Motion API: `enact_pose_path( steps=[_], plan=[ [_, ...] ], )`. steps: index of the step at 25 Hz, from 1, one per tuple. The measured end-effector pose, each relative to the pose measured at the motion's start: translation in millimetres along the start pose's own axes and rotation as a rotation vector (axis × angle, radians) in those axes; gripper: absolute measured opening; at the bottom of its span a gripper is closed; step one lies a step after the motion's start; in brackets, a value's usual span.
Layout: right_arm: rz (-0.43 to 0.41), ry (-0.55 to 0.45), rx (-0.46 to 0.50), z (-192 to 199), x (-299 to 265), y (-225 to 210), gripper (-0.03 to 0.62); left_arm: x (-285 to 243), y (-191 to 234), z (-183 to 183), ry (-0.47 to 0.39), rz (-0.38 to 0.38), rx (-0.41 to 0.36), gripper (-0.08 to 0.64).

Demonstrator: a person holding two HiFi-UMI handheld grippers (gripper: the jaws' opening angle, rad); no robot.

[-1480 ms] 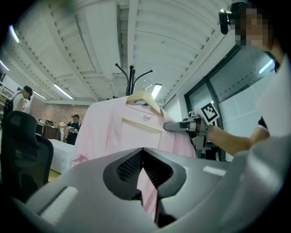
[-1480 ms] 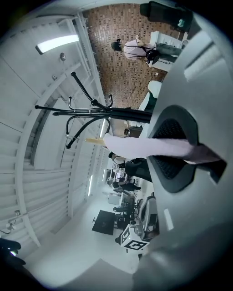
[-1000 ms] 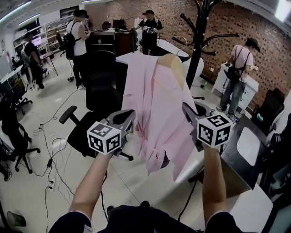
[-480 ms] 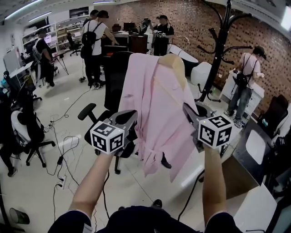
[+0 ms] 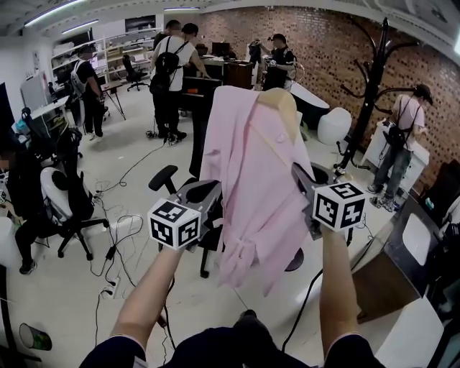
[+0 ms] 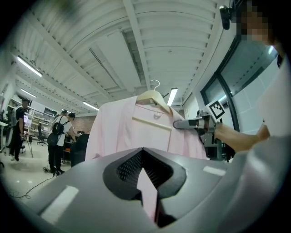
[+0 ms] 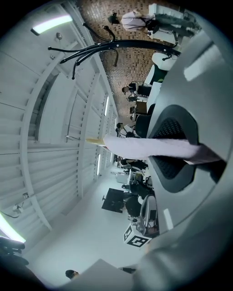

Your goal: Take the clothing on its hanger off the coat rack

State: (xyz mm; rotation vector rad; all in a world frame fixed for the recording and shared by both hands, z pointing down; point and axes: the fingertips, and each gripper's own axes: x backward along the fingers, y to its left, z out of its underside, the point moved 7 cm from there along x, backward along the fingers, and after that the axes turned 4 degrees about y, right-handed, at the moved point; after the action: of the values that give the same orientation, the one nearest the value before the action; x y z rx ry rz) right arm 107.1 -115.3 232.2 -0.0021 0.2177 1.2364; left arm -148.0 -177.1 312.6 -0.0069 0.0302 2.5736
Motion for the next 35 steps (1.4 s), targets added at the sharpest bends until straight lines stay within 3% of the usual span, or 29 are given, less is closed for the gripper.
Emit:
enact_pose_path(
  steps=[11,27,35],
  plan=[
    [-0.049,-0.018,0.003,-8,-103,16,0.037,15,78,24,0.009,-0.092,0.031,0.012],
    [-0.157,-0.048,0.037,-50,-305,-74,0.038,-88,207,29,0.011,-0.242,0.071,0.012],
    [-0.226,-0.091,0.013,-61,-376,-86,0.038,-99,244,39,0.044,-0.336,0.096,0.012]
  ],
)
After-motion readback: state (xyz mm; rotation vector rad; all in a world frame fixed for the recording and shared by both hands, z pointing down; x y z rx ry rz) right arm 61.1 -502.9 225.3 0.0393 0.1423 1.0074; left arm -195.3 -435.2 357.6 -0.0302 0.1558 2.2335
